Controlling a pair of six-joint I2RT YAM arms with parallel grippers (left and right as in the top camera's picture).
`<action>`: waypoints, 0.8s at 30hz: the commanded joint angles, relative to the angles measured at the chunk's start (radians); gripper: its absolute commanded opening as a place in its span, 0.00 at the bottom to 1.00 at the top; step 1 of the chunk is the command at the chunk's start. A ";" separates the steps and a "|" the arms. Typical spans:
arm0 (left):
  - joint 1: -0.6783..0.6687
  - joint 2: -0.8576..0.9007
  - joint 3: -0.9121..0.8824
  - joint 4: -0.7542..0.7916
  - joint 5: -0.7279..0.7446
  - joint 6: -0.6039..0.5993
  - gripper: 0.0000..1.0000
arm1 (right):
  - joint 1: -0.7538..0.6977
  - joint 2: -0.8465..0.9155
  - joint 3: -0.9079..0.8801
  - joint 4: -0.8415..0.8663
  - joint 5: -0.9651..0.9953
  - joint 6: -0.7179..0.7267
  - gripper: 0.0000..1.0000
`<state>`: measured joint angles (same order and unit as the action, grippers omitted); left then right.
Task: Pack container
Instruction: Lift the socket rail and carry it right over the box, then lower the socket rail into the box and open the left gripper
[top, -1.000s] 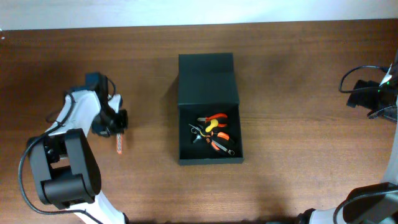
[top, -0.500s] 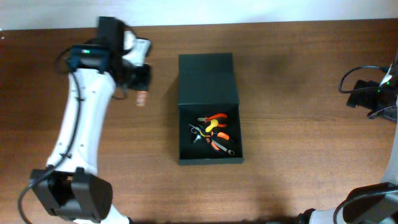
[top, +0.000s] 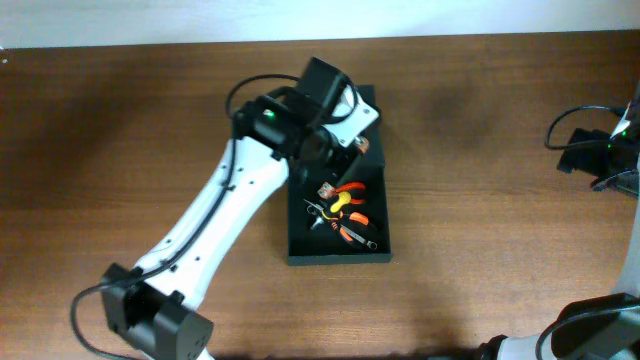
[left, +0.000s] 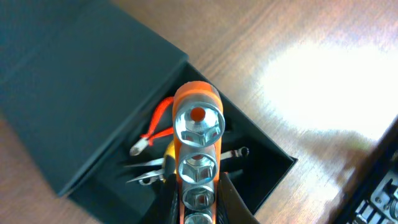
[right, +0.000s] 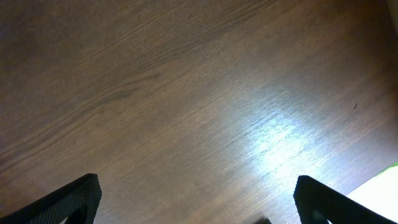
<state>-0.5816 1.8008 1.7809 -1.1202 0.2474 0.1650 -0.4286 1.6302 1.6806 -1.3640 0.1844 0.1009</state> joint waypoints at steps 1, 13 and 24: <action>-0.014 0.088 -0.027 0.001 0.008 0.016 0.02 | -0.004 -0.019 -0.002 0.000 0.003 0.002 0.99; -0.016 0.280 -0.029 -0.059 0.058 0.009 0.05 | -0.004 -0.019 -0.002 0.000 0.003 0.002 0.99; -0.023 0.315 -0.029 -0.053 0.079 0.009 0.24 | -0.004 -0.019 -0.002 0.000 0.003 0.002 0.99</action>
<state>-0.5964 2.0979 1.7512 -1.1751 0.3008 0.1658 -0.4286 1.6302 1.6806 -1.3640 0.1844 0.1005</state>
